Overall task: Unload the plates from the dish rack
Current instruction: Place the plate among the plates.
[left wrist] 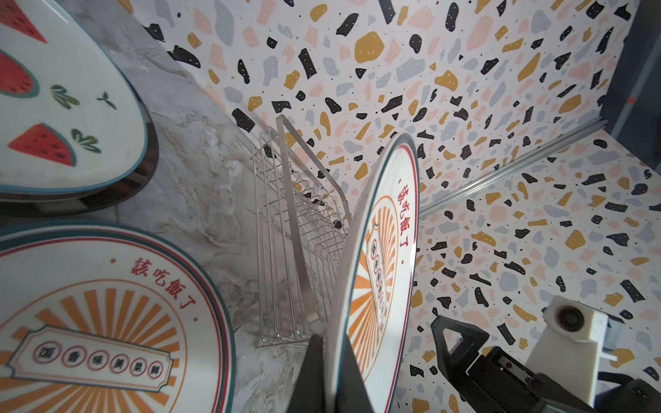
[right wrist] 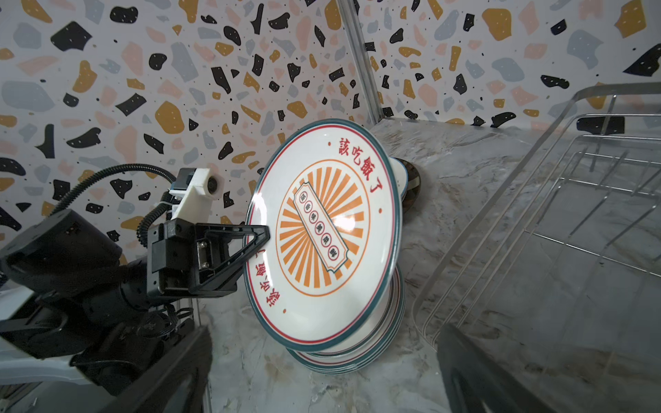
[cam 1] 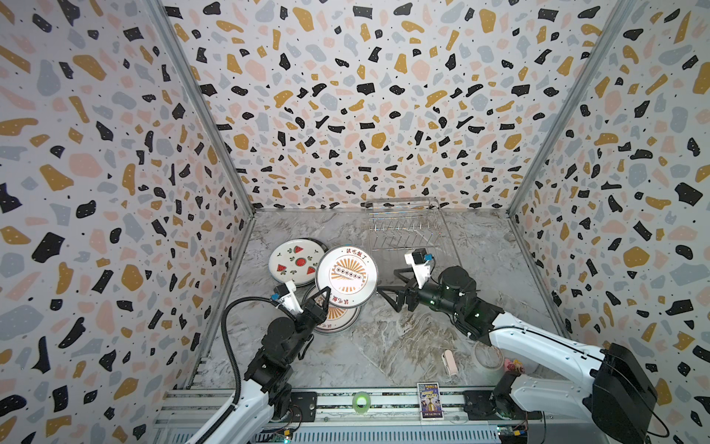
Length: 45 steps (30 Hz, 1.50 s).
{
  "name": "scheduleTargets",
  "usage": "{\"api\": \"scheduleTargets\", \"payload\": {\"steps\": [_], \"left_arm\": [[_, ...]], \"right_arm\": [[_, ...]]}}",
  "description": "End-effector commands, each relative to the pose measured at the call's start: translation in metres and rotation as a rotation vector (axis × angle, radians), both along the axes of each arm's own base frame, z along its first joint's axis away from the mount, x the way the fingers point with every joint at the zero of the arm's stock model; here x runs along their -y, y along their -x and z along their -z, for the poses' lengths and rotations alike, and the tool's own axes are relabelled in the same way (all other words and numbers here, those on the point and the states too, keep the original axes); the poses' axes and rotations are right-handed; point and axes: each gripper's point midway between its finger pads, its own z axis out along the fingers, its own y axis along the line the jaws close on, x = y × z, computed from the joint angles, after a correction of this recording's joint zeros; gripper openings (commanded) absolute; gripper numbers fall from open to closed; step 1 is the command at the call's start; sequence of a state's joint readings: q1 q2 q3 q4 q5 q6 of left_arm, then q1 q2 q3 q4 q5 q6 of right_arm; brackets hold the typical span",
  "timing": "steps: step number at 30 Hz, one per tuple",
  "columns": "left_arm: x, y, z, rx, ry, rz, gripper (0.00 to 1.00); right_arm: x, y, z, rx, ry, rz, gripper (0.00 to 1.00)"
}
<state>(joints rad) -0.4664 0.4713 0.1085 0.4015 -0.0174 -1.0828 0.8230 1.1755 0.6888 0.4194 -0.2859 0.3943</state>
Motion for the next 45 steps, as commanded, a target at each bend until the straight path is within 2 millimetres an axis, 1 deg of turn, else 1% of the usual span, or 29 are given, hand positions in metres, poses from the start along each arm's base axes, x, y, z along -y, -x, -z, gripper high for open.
{"api": "scheduleTargets", "payload": {"steps": [1, 4, 8, 11, 15, 19, 22, 25, 26, 28, 31, 32, 34, 36, 38, 39, 40, 45], "left_arm": [[-0.02, -0.002, 0.017, -0.082, 0.01, -0.108, 0.0], [-0.035, 0.0, 0.03, -0.141, -0.004, -0.183, 0.0], [-0.044, 0.002, 0.049, -0.231, -0.015, -0.232, 0.0], [-0.048, 0.004, 0.06, -0.287, -0.03, -0.261, 0.0], [-0.049, 0.005, 0.07, -0.332, -0.014, -0.268, 0.0], [-0.05, 0.008, 0.084, -0.407, -0.018, -0.279, 0.0], [-0.044, 0.008, 0.09, -0.42, 0.006, -0.256, 0.0], [-0.038, 0.009, 0.101, -0.443, 0.026, -0.229, 0.0], [-0.039, 0.01, 0.104, -0.459, 0.013, -0.233, 0.0], [-0.049, 0.012, 0.107, -0.491, -0.042, -0.284, 0.0], [-0.048, 0.012, 0.108, -0.479, -0.02, -0.279, 0.0], [-0.046, 0.012, 0.108, -0.471, -0.006, -0.266, 0.02], [-0.043, 0.012, 0.11, -0.464, 0.005, -0.25, 0.11], [-0.046, 0.012, 0.111, -0.476, -0.02, -0.262, 0.21], [-0.05, 0.012, 0.109, -0.479, -0.047, -0.284, 0.34], [-0.051, 0.012, 0.108, -0.476, -0.049, -0.289, 0.38], [-0.053, 0.012, 0.108, -0.471, -0.05, -0.295, 0.4], [-0.061, 0.013, 0.106, -0.457, -0.061, -0.337, 0.41]], "right_arm": [[-0.006, -0.003, -0.016, 0.083, 0.02, 0.034, 0.99], [-0.016, 0.001, -0.013, 0.089, 0.04, 0.015, 0.99], [-0.026, 0.003, -0.008, 0.099, 0.076, 0.016, 0.99], [-0.031, 0.006, -0.01, 0.131, 0.081, 0.031, 0.99], [-0.042, 0.013, -0.011, 0.152, 0.094, -0.005, 0.99], [-0.047, 0.01, -0.005, 0.14, 0.121, 0.008, 0.99], [-0.05, 0.008, -0.003, 0.136, 0.131, 0.014, 0.99], [-0.054, 0.009, -0.002, 0.137, 0.14, 0.013, 0.99], [-0.054, 0.01, -0.002, 0.137, 0.141, 0.014, 0.99], [-0.055, 0.011, -0.001, 0.141, 0.145, 0.019, 0.99], [-0.054, 0.009, 0.0, 0.141, 0.155, 0.031, 0.99], [-0.054, 0.009, 0.0, 0.141, 0.155, 0.033, 0.99], [-0.053, 0.009, -0.001, 0.141, 0.156, 0.036, 0.99], [-0.053, 0.01, -0.001, 0.143, 0.155, 0.035, 0.99], [-0.053, 0.009, -0.002, 0.143, 0.154, 0.039, 0.99], [-0.053, 0.009, -0.002, 0.144, 0.155, 0.039, 0.99], [-0.053, 0.009, -0.001, 0.144, 0.156, 0.039, 0.99], [-0.052, 0.009, -0.001, 0.144, 0.156, 0.045, 0.99]]}}
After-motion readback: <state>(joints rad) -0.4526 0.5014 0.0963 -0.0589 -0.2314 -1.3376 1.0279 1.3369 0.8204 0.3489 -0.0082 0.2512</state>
